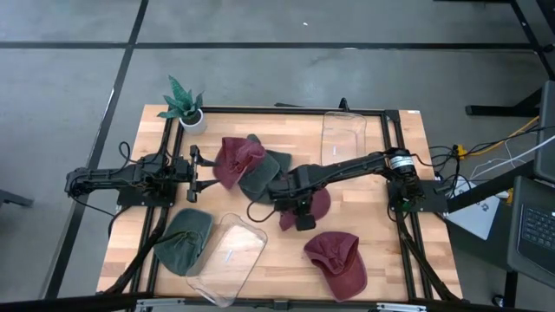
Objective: Pick & Place hat
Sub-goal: Put the middle red cap into the top transparent bin
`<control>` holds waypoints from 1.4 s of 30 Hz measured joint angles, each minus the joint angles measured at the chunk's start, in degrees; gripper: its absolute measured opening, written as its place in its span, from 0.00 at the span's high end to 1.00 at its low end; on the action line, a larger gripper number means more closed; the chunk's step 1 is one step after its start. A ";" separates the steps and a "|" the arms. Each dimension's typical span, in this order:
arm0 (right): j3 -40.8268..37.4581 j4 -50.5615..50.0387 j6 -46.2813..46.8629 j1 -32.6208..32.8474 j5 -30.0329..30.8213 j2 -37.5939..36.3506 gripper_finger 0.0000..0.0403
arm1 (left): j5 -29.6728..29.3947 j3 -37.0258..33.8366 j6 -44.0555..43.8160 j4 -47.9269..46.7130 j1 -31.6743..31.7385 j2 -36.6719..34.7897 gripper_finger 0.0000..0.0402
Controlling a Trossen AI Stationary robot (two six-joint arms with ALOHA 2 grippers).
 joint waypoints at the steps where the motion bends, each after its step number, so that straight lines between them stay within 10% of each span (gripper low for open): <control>1: 0.00 1.63 0.49 0.00 0.22 0.00 0.90 | 0.00 -0.01 0.00 0.00 0.00 0.00 0.39; 21: -5.57 16.36 -17.64 0.50 11.30 1.05 0.42 | 0.00 0.00 0.00 0.00 -0.01 0.00 0.39; 42: -16.50 24.49 -23.90 0.59 10.90 0.87 0.64 | 0.00 -0.01 0.00 0.00 0.01 0.00 0.39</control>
